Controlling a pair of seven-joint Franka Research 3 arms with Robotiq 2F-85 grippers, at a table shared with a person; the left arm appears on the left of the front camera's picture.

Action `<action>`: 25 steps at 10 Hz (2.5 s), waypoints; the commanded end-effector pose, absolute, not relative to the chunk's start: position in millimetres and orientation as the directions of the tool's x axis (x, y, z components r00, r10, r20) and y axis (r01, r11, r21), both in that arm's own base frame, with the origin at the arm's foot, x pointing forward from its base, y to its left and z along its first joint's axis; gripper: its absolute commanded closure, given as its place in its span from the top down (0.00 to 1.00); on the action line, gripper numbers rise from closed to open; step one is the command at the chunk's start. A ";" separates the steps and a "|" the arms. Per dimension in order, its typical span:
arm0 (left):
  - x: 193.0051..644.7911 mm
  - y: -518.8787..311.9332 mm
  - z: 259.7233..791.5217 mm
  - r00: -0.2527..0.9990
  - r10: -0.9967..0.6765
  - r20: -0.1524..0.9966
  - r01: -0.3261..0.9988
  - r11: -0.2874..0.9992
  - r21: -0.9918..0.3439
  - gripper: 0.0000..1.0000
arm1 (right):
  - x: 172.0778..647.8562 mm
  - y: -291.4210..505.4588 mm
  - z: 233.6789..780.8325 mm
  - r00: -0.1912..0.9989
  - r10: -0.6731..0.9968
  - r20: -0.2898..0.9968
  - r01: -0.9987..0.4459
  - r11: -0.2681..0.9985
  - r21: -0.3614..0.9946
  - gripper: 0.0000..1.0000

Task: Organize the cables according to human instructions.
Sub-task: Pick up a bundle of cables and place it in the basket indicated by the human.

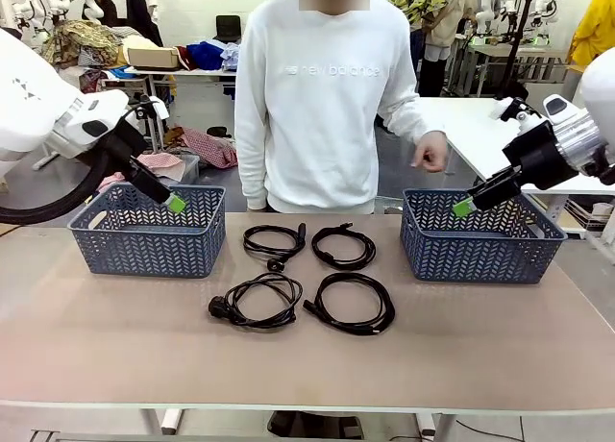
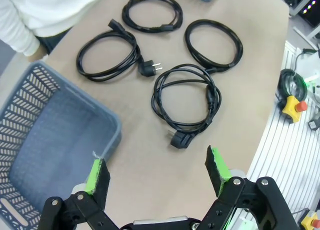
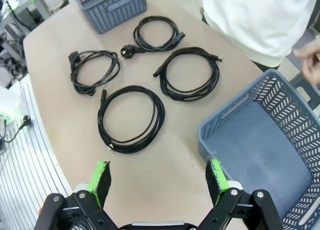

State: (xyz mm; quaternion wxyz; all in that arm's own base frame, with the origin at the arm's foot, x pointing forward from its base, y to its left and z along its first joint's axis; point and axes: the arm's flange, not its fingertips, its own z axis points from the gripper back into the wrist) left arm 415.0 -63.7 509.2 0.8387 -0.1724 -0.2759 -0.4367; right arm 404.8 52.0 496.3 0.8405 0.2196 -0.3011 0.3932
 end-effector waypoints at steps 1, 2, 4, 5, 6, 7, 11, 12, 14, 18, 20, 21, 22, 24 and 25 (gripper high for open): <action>415.6 -61.3 507.7 0.453 -0.629 0.632 0.837 0.544 -0.058 1.00 | 408.4 50.7 494.6 0.482 0.528 0.699 -0.811 0.571 0.129 1.00; 415.6 -61.3 507.7 0.453 -0.629 0.632 0.837 0.544 -0.058 1.00 | 408.4 50.7 494.6 0.482 0.528 0.699 -0.811 0.571 0.129 1.00; 415.6 -61.3 507.7 0.453 -0.629 0.632 0.837 0.544 -0.058 1.00 | 408.4 50.7 494.6 0.482 0.528 0.699 -0.811 0.571 0.129 1.00; 415.6 -61.3 507.7 0.453 -0.629 0.632 0.837 0.544 -0.058 1.00 | 408.4 50.7 494.6 0.482 0.528 0.699 -0.811 0.571 0.129 1.00; 415.6 -61.3 507.7 0.453 -0.629 0.632 0.837 0.544 -0.058 1.00 | 408.4 50.7 494.6 0.482 0.528 0.699 -0.811 0.571 0.129 1.00; 415.6 -61.3 507.7 0.453 -0.629 0.632 0.837 0.544 -0.058 1.00 | 408.4 50.7 494.6 0.482 0.528 0.699 -0.811 0.571 0.129 1.00; 415.6 -61.3 507.7 0.453 -0.629 0.632 0.837 0.544 -0.058 1.00 | 408.4 50.7 494.6 0.482 0.528 0.699 -0.811 0.571 0.129 1.00; 415.6 -61.3 507.7 0.453 -0.629 0.632 0.837 0.544 -0.058 1.00 | 404.7 51.3 496.0 0.509 0.531 0.678 -0.794 0.593 0.131 1.00; 415.6 -61.3 507.7 0.453 -0.629 0.632 0.837 0.544 -0.058 1.00 | 396.0 78.5 493.3 0.496 0.598 0.629 -0.817 0.566 0.106 1.00; 415.6 -61.3 507.7 0.453 -0.629 0.632 0.837 0.544 -0.058 1.00 | 383.1 145.6 477.9 0.430 0.742 0.514 -0.887 0.452 0.088 1.00; 415.6 -61.3 507.7 0.453 -0.629 0.632 0.837 0.544 -0.058 1.00 | 377.0 176.5 464.1 0.395 0.806 0.440 -0.912 0.403 0.080 1.00; 415.6 -61.3 507.7 0.453 -0.629 0.632 0.837 0.544 -0.058 1.00 | 374.5 191.0 456.3 0.380 0.835 0.398 -0.921 0.382 0.077 1.00; 415.6 -61.3 507.7 0.453 -0.629 0.632 0.837 0.544 -0.058 1.00 | 372.9 203.8 448.4 0.367 0.855 0.366 -0.927 0.368 0.070 1.00; 415.6 -61.3 507.7 0.453 -0.629 0.632 0.837 0.544 -0.058 1.00 | 371.2 221.1 436.0 0.349 0.878 0.329 -0.935 0.352 0.054 1.00; 415.6 -61.3 507.7 0.453 -0.629 0.632 0.837 0.544 -0.058 1.00 | 372.1 221.6 435.0 0.358 0.874 0.329 -0.930 0.363 0.048 1.00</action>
